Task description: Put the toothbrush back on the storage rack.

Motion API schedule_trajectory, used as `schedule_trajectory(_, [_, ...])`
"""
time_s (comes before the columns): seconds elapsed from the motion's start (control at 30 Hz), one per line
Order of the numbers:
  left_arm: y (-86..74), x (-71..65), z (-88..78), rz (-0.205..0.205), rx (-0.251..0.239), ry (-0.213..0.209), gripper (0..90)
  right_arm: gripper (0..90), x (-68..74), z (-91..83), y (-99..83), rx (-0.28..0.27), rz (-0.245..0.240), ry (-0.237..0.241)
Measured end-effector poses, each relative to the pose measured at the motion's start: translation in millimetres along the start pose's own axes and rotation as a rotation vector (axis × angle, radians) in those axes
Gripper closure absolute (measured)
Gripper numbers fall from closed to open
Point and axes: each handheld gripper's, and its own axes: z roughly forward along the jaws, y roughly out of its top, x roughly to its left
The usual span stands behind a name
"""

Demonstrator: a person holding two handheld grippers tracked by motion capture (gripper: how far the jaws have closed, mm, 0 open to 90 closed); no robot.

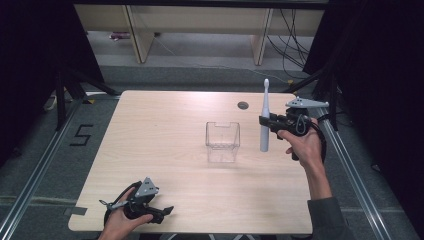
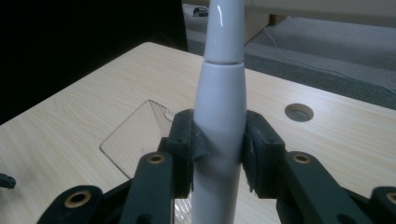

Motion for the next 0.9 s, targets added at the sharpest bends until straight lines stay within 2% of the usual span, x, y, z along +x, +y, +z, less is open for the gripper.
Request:
schedule_trajectory(0.1, [0.1,0.0,0.0,0.004,0.001,-0.001,15.4,66.8,5.7,1.6,4.6,0.005,0.017,0.014])
schedule_trajectory(0.13, [0.2,0.1,0.2,0.006,0.002,-0.001,15.4,66.8,7.9,2.1,6.4,0.006,0.013,0.007])
schedule_trajectory(0.27, [-0.2,0.3,0.0,0.007,0.005,-0.003,15.4,66.7,13.9,8.6,12.4,0.000,-0.019,0.035])
schedule_trajectory(0.37, [-0.1,-0.1,0.1,0.000,0.000,0.000,15.4,66.8,19.5,11.4,17.2,-0.004,-0.021,0.051])
schedule_trajectory(0.4, [0.0,0.1,0.2,0.003,0.002,0.000,15.4,66.8,22.7,12.4,18.2,-0.003,0.000,0.064])
schedule_trajectory(0.43, [0.1,0.5,0.4,0.007,0.004,0.006,15.4,66.7,22.3,14.1,19.5,-0.018,-0.041,0.057])
schedule_trajectory(0.53, [-0.4,0.3,0.4,0.006,0.005,0.006,15.4,66.8,28.6,18.0,22.5,-0.011,-0.023,0.072])
schedule_trajectory(0.57, [-0.3,0.2,0.4,0.003,0.002,0.005,15.4,66.7,28.4,20.1,23.8,-0.007,-0.043,0.084])
schedule_trajectory(0.63, [-0.2,-0.3,-0.2,-0.002,-0.003,0.001,15.4,66.8,32.0,23.2,25.7,-0.011,-0.031,0.097])
schedule_trajectory(0.67, [-0.1,0.1,-0.3,0.003,0.000,0.008,15.4,66.8,33.3,24.2,27.0,-0.009,-0.040,0.089])
schedule_trajectory(0.77, [0.0,-0.2,-0.2,0.007,0.002,0.006,15.4,66.7,36.2,30.0,30.1,-0.015,-0.058,0.108])
schedule_trajectory(0.8, [0.0,-0.3,-0.2,0.007,0.002,0.005,15.4,66.8,37.4,31.1,31.3,-0.011,-0.065,0.092])
schedule_trajectory(0.83, [-0.1,-0.4,-0.2,0.005,0.001,0.005,15.4,66.7,38.6,33.6,32.3,-0.007,-0.061,0.113])
schedule_trajectory(0.9, [0.1,0.3,-0.2,0.013,0.002,0.005,15.4,66.8,42.8,35.6,34.2,0.009,-0.032,0.115])
